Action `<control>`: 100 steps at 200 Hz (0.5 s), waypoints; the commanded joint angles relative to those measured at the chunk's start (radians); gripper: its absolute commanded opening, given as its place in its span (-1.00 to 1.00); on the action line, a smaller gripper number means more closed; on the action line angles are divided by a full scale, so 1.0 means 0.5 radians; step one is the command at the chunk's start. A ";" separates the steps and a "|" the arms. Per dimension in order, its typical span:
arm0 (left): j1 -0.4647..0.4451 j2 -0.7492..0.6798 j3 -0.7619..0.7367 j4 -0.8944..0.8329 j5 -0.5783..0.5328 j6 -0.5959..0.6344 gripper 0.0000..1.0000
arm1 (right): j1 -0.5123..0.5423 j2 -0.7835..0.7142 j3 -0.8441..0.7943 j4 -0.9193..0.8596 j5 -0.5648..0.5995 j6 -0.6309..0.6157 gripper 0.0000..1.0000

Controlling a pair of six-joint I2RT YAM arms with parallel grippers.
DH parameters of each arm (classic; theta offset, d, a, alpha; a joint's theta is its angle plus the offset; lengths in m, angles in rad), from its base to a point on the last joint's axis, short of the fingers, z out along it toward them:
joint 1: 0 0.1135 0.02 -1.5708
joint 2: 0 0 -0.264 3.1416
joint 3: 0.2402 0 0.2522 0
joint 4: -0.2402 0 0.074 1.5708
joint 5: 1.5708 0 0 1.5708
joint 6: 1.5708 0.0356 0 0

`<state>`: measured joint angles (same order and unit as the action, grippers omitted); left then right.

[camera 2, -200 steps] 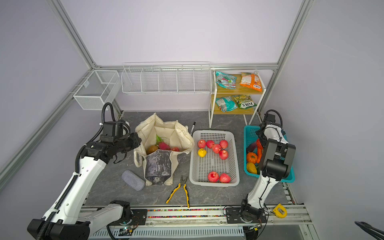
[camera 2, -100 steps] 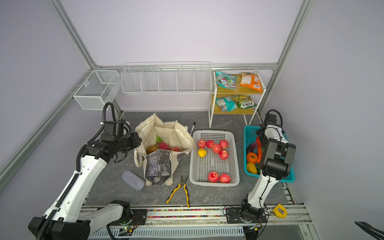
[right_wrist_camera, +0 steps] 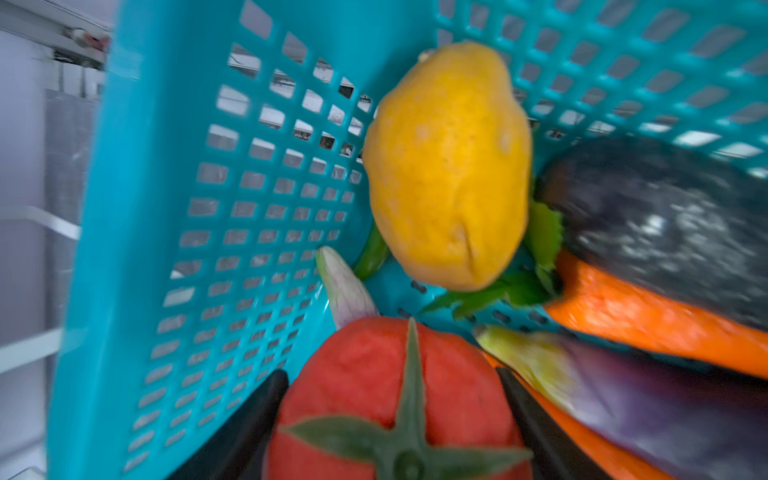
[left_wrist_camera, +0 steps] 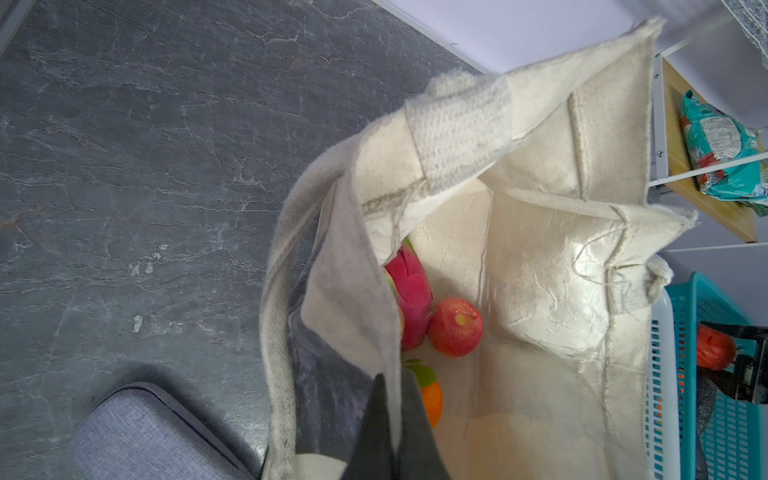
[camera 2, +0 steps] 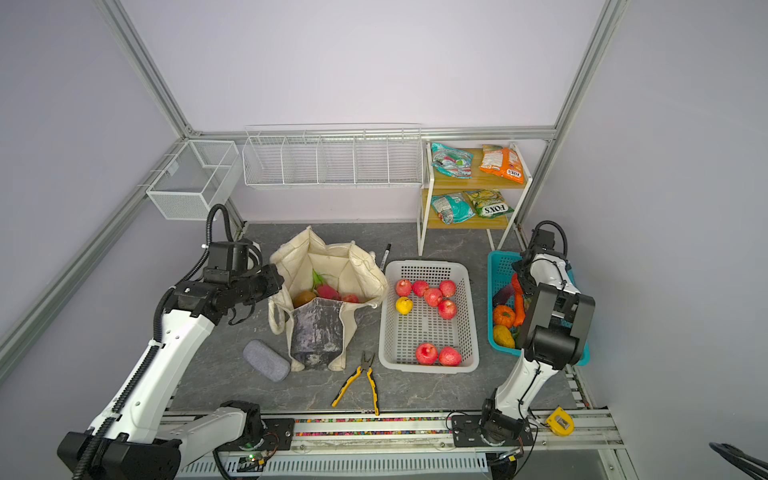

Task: Place the food into the grocery bag and tie it
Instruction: 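Lower the right gripper onto the red tomato and close on it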

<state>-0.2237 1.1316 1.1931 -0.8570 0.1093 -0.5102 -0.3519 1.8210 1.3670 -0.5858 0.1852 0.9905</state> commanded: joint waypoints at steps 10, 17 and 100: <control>-0.010 0.001 0.038 0.028 -0.004 0.036 -1.00 | 0.007 -0.253 -0.114 -0.016 -0.011 0.058 0.08; -0.010 0.000 0.035 0.033 -0.004 0.038 -1.00 | 0.011 -0.304 -0.131 -0.028 -0.008 0.052 0.08; -0.010 -0.054 -0.046 0.072 -0.020 0.043 -1.00 | 0.235 -0.821 -0.241 -0.283 -0.018 -0.092 0.08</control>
<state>-0.2237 1.1271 1.1904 -0.8463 0.1051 -0.4953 -0.2775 1.4876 1.2682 -0.6479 0.1783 0.9771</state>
